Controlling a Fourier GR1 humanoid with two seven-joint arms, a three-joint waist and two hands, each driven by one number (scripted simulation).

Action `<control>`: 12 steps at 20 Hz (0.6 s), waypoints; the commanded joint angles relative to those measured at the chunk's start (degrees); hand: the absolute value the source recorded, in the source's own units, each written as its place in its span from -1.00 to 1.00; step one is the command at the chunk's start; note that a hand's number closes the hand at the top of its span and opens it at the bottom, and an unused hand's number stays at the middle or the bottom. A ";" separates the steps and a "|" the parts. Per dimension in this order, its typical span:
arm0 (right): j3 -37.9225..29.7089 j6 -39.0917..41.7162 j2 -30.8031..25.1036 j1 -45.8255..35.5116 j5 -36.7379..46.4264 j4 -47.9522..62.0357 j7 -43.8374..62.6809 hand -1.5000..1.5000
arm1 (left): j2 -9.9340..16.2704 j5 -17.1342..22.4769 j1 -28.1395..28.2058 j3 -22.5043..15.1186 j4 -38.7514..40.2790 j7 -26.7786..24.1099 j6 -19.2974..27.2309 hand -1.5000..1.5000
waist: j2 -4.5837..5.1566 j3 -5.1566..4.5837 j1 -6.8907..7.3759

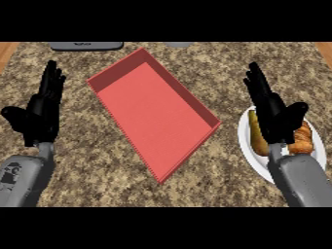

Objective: Pick the pear from the plate and place it in the cardboard box

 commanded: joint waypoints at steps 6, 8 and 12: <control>-13.41 9.41 -3.88 -3.76 -9.41 -8.86 -20.90 -1.00 | 5.85 -6.61 8.73 -3.57 3.34 0.81 -2.59 0.00 | 0.58 0.08 0.43; -10.86 -6.18 -13.69 0.42 13.61 2.61 -13.66 1.00 | 4.68 -4.92 9.66 -4.89 1.85 2.76 -4.10 0.00 | 1.16 -0.39 1.03; -19.19 -6.54 2.26 3.47 -2.84 6.53 -28.35 -1.00 | 7.06 -4.77 13.68 -4.44 -2.44 3.67 -5.69 0.00 | 0.65 -0.01 2.07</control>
